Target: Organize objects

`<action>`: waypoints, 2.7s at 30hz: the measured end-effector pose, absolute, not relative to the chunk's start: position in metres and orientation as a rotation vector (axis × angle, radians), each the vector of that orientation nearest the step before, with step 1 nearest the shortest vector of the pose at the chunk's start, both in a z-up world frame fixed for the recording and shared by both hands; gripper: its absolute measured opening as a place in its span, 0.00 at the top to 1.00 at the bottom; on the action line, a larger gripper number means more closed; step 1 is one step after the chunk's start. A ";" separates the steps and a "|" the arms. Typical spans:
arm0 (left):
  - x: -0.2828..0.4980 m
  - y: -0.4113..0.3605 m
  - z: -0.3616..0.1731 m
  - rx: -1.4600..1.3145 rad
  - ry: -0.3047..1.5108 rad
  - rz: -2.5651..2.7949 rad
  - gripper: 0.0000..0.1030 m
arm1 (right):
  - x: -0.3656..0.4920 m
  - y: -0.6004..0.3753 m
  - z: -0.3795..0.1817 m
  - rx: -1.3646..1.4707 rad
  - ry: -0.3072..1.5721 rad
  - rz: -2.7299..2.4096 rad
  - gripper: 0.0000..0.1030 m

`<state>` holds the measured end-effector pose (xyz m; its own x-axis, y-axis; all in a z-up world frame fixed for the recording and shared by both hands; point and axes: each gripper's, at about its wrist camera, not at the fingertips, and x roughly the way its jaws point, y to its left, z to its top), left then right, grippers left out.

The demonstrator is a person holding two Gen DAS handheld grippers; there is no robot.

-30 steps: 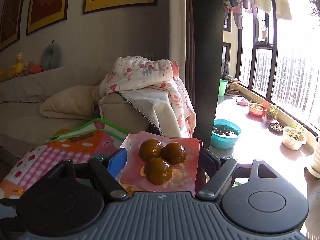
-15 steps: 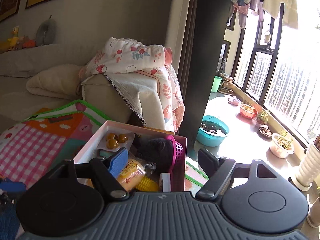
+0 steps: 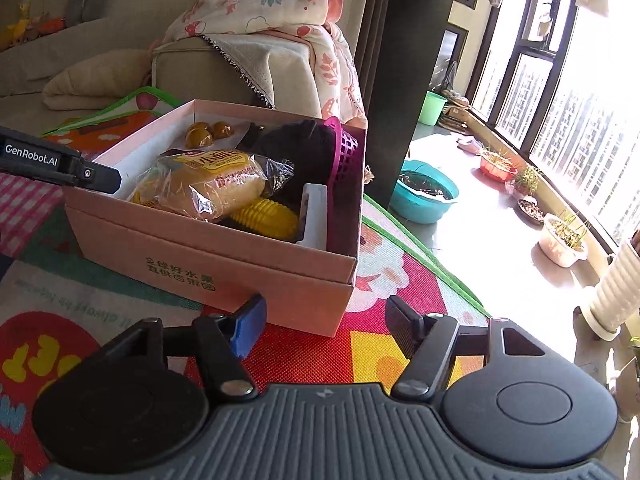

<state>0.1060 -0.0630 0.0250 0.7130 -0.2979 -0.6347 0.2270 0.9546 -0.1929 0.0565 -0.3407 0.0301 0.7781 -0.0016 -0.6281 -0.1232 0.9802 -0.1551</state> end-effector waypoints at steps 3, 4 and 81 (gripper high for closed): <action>0.107 -0.043 0.026 -0.087 0.661 -0.240 0.17 | 0.067 -0.325 0.033 -0.197 0.667 0.119 0.36; 0.110 -0.034 0.026 -0.082 0.644 -0.213 0.16 | 0.071 -0.319 0.034 -0.204 0.663 0.135 0.36; 0.014 -0.015 -0.015 0.022 0.687 -0.039 0.00 | 0.031 -0.267 0.002 -0.047 0.690 0.135 0.00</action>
